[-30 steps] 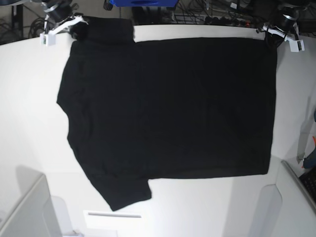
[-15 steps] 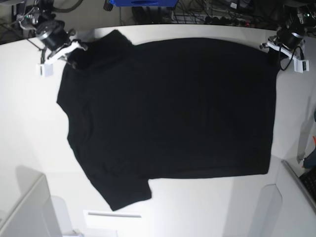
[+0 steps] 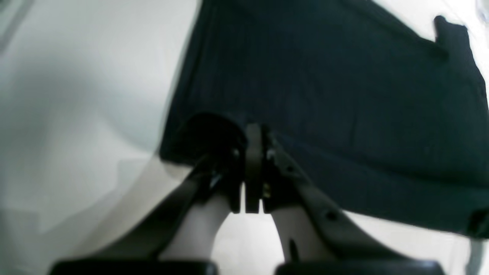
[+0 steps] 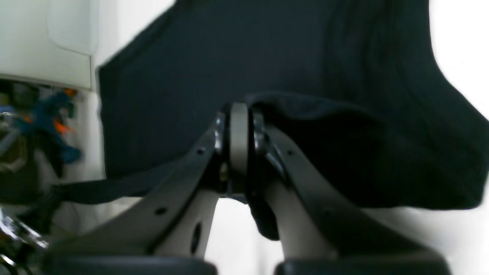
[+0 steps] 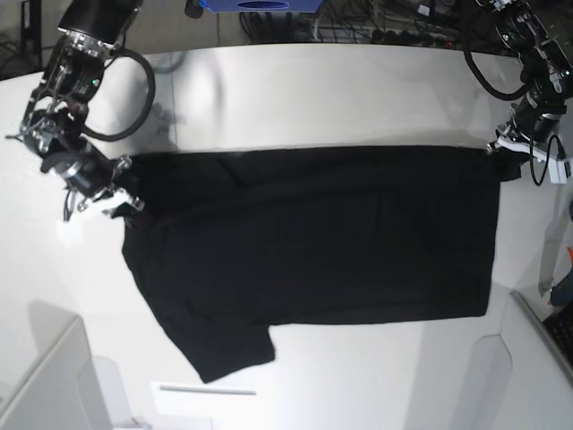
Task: Fold the T-shirt properly
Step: 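Lift the shoulders and drag the shirt toward the robot with both grippers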
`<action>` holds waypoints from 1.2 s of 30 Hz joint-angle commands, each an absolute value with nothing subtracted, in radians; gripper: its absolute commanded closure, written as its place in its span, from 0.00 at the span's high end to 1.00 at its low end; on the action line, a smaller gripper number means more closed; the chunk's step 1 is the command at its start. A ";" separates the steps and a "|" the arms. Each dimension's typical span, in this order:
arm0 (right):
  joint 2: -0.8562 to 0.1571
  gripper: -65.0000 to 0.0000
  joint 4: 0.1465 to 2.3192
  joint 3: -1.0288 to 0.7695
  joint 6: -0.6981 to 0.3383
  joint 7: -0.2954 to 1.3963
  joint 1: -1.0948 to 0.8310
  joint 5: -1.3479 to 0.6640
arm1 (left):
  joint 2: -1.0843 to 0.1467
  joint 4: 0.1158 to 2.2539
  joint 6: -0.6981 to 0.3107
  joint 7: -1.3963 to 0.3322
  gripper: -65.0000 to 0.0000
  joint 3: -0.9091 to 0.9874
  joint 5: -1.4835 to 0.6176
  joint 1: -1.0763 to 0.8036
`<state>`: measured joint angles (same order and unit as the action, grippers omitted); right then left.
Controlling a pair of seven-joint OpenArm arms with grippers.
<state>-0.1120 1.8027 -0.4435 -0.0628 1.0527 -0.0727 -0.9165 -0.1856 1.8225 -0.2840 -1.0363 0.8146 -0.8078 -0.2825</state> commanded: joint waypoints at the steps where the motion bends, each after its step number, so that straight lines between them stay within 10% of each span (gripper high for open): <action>1: -0.124 0.00 1.794 -0.446 -0.062 1.038 -0.039 -0.935 | -0.196 1.814 -0.271 -1.023 0.00 0.820 -0.780 -0.259; 26: -0.133 0.00 1.477 -0.346 -0.054 0.875 0.131 -0.785 | -0.194 1.612 -0.266 -1.015 0.00 0.622 -0.518 0.022; 30: -0.130 0.48 1.486 -0.357 -0.054 0.872 0.117 -0.786 | -0.197 1.612 -0.266 -1.015 0.00 0.631 -0.518 0.022; 32: -0.120 0.65 1.514 -0.406 -0.056 0.869 0.099 -0.786 | -0.197 1.615 -0.266 -1.013 0.26 0.633 -0.518 0.021; 36: -0.088 0.59 1.649 -0.509 -0.056 0.875 0.038 -0.786 | -0.193 1.629 -0.266 -1.013 0.75 0.731 -0.526 0.019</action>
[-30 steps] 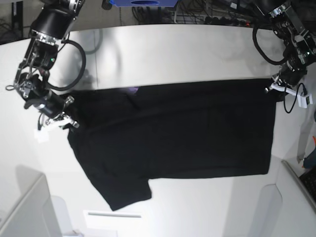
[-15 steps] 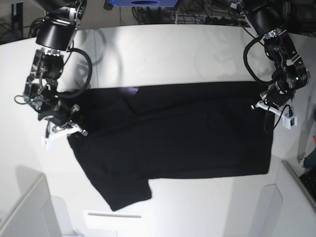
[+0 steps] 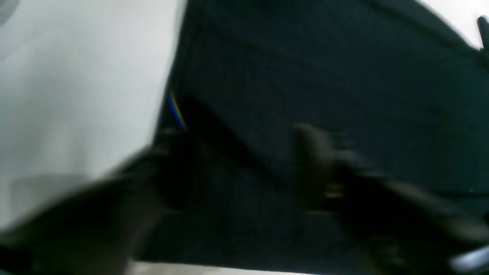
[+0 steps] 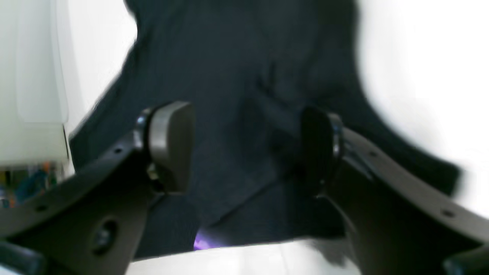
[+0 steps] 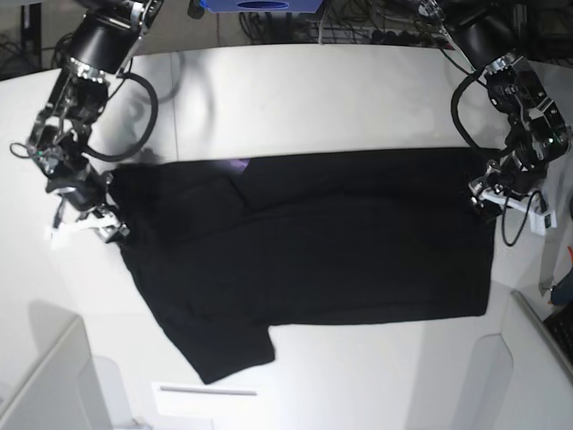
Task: Fold the T-shirt properly
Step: 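Lift the shoulders and drag the shirt toward the robot with both grippers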
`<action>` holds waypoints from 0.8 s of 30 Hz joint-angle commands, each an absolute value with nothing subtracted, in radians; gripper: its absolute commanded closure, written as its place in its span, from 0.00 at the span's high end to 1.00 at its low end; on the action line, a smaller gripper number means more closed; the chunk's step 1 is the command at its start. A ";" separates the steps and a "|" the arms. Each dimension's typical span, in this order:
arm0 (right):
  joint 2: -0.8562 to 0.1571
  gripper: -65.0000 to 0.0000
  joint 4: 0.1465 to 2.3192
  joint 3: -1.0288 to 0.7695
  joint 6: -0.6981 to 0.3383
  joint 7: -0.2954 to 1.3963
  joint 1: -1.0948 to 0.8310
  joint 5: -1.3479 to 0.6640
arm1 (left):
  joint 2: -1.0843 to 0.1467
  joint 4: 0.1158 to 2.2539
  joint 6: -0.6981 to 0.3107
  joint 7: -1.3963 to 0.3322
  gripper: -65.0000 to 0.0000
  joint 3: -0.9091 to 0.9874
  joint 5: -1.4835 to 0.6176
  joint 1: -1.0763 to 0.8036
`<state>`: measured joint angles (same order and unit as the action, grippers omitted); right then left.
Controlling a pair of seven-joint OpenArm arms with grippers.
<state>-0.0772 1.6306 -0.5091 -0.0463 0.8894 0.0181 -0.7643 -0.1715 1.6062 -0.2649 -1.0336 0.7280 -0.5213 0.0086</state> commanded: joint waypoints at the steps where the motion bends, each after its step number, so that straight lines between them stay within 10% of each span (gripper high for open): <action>1: -0.084 0.58 1.702 -0.530 -0.056 0.877 0.007 -0.786 | -0.191 1.647 -0.269 -1.013 0.84 0.771 -0.526 0.015; 11: 0.122 0.58 1.888 -0.638 -0.056 0.866 -0.341 -0.782 | -0.065 1.638 -0.346 -0.917 0.92 0.908 -0.559 -0.197; 24: 0.045 0.57 1.498 -0.644 -0.054 0.727 -0.170 -0.780 | -0.064 1.399 -0.351 -0.880 0.92 0.906 -0.562 -0.090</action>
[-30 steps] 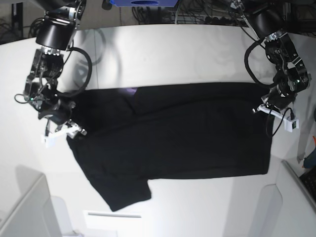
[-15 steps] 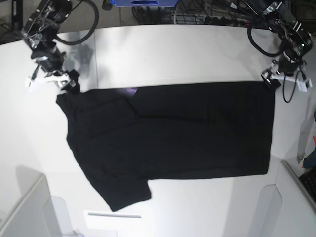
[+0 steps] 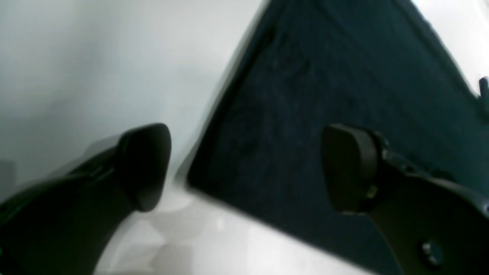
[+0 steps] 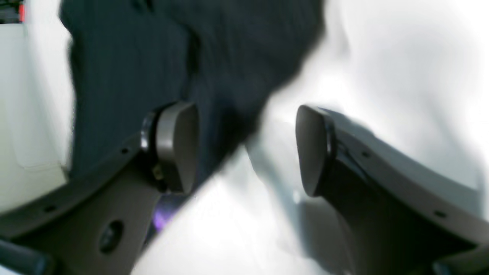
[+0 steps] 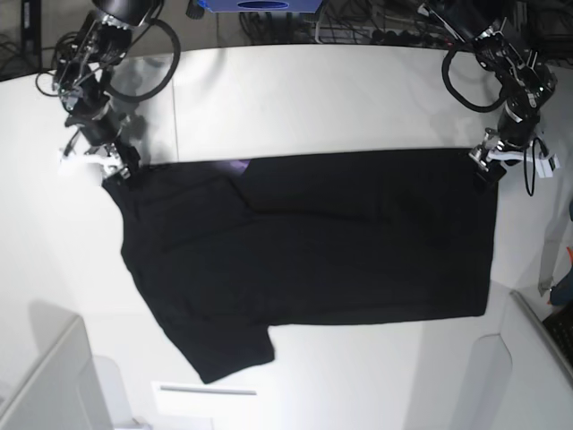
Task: Fold the T-shirt properly
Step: 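Lift the shoulders and drag the shirt toward the robot with both grippers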
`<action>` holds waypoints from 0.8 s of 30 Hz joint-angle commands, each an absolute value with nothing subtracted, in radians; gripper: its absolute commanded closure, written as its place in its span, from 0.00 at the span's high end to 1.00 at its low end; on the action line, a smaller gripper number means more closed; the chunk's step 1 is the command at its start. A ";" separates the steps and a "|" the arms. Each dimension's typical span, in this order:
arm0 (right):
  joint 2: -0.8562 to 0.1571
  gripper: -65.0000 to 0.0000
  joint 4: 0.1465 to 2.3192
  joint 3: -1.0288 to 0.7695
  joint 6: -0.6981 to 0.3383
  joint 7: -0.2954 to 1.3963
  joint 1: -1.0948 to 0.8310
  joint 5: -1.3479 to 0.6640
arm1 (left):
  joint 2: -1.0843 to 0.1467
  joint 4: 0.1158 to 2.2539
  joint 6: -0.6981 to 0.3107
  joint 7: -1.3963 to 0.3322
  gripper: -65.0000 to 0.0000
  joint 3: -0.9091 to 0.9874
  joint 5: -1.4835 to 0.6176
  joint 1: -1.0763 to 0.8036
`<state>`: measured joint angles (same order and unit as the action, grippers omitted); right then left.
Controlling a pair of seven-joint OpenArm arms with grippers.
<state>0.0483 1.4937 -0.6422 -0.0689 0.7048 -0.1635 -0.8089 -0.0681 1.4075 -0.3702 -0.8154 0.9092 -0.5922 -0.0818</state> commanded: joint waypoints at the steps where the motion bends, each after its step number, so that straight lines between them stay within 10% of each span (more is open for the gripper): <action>1: 0.033 0.57 1.468 -0.644 -0.054 0.725 -0.153 -0.780 | -0.064 1.388 -0.351 -0.880 0.92 0.906 -0.562 -0.082; 5: 0.005 0.56 1.400 -0.644 -0.054 0.723 -0.114 -0.780 | -0.064 1.374 -0.351 -0.880 0.76 0.900 -0.561 -0.073; 7: 0.005 0.49 1.392 -0.644 -0.054 0.697 -0.113 -0.780 | -0.067 1.351 -0.351 -0.878 0.49 0.860 -0.561 -0.071; 10: 0.007 0.12 1.392 -0.644 -0.064 0.636 -0.124 -0.782 | -0.087 1.322 -0.351 -0.878 0.00 0.788 -0.561 -0.071; 11: 0.007 0.00 1.392 -0.644 -0.067 0.621 -0.136 -0.785 | -0.088 1.319 -0.351 -0.878 0.00 0.771 -0.561 -0.074; 24: 0.044 0.00 1.659 -0.645 -0.114 0.607 -0.455 -0.786 | -0.154 1.552 -0.351 -0.888 0.00 0.760 -0.561 -0.338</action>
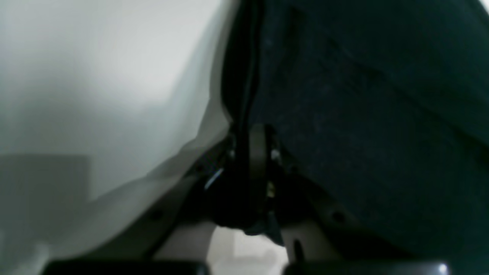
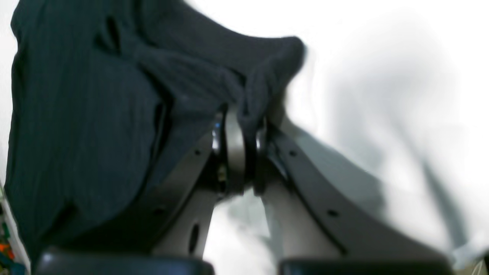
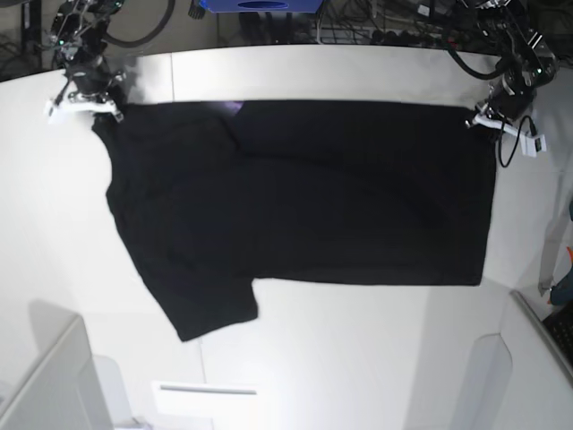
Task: Fold the T-shirt properly
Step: 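Lift the shoulders and drag the shirt toward the robot with both grippers, then move both grippers to grasp the shirt's hem corners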
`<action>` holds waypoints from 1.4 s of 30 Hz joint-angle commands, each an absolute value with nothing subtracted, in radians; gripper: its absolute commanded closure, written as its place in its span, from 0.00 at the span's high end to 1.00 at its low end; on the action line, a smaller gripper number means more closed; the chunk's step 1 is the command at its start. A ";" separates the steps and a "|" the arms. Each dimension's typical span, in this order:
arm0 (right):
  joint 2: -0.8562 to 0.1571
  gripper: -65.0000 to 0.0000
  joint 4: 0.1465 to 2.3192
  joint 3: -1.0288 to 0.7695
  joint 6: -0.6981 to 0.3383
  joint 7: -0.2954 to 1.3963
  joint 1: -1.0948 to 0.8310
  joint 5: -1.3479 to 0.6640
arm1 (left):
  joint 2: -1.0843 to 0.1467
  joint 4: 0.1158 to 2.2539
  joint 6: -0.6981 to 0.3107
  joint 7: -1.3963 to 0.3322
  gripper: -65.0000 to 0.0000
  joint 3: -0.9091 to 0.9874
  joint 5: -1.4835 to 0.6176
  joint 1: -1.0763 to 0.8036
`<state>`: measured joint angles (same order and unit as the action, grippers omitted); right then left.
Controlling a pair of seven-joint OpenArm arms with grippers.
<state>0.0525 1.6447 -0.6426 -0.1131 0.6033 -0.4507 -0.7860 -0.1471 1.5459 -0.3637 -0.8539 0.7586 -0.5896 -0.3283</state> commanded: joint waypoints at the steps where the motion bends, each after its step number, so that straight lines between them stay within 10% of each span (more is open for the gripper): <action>1: 0.048 0.00 1.679 -0.645 -0.114 0.607 -0.481 -0.786 | -0.157 1.561 -0.351 -0.888 0.00 0.760 -0.561 -0.360; 24: 0.077 0.01 1.790 -0.644 -0.122 0.608 -0.670 -0.789 | -0.153 1.612 -0.355 -0.888 0.00 0.763 -0.565 -0.559; 27: 0.077 0.33 1.813 -0.645 -0.145 0.602 -0.690 -0.852 | -0.151 1.612 -0.355 -0.888 0.00 0.820 -0.567 -0.568; 29: 0.077 0.50 1.837 -0.647 -0.147 0.601 -0.707 -0.885 | -0.150 1.612 -0.355 -0.888 0.28 0.863 -0.567 -0.568; 33: 0.077 0.50 1.885 -0.688 -0.153 0.601 -0.707 -0.888 | -0.151 1.621 -0.355 -0.888 0.69 0.929 -0.568 -0.562; 42: 0.010 0.49 1.928 -0.674 -0.150 0.616 -0.558 -0.886 | -0.151 1.871 -0.355 -0.889 0.75 0.946 -0.568 -0.498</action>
<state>0.0174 1.9053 -0.6731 -0.1345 0.6357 -0.5621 -0.8616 -0.1394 1.8580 -0.3519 -0.9077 0.9375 -0.5587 -0.4908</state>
